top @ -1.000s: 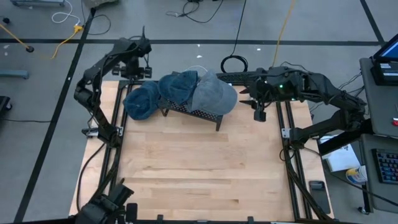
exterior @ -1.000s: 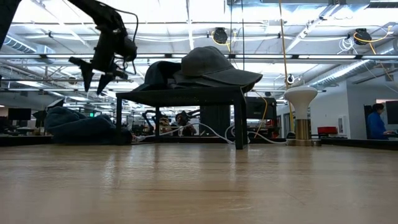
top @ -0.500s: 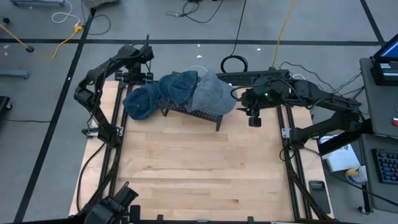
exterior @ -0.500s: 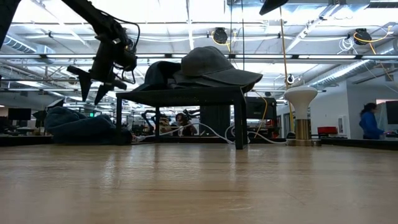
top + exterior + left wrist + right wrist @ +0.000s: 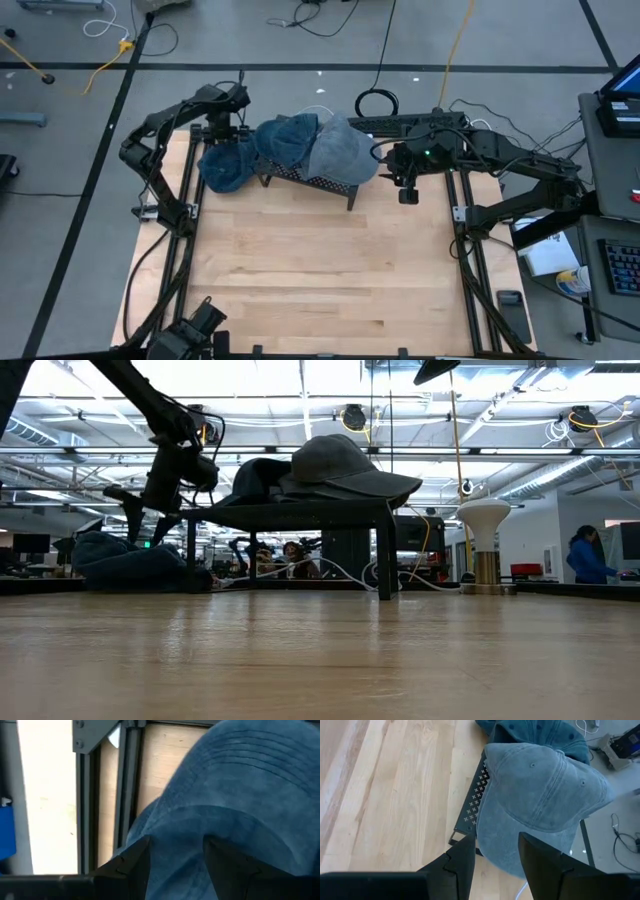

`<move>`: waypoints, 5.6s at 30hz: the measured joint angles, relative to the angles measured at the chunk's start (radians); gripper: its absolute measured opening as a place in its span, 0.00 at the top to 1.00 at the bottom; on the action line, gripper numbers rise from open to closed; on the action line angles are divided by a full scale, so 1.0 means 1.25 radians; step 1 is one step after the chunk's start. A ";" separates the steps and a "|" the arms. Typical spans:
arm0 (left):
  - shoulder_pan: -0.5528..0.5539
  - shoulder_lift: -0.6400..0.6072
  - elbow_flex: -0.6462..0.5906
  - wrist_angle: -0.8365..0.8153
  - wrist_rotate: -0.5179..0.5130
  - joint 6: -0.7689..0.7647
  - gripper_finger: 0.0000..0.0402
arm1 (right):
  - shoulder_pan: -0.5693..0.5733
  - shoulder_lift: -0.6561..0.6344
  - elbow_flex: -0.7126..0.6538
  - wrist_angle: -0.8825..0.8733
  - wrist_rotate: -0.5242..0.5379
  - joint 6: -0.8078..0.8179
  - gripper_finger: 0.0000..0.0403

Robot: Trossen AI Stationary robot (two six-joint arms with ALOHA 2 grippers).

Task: Pick & Place hat
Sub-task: Stack the blue cap on the blue cap on the shelf

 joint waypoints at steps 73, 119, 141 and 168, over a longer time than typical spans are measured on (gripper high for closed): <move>-0.260 -0.591 0.159 0.134 0.229 -0.167 1.00 | 0.001 -0.043 0.001 0.148 -0.131 0.061 0.65; -0.683 -0.068 0.764 0.158 0.161 0.033 1.00 | -0.031 -0.032 0.001 0.602 -0.226 0.715 0.27; -0.686 -0.069 0.764 0.346 0.128 0.021 1.00 | 0.052 -0.020 0.000 0.643 -0.080 0.473 0.42; -0.649 -0.070 0.755 0.414 0.183 -0.002 0.44 | -0.005 -0.211 0.000 0.475 -0.057 0.320 0.99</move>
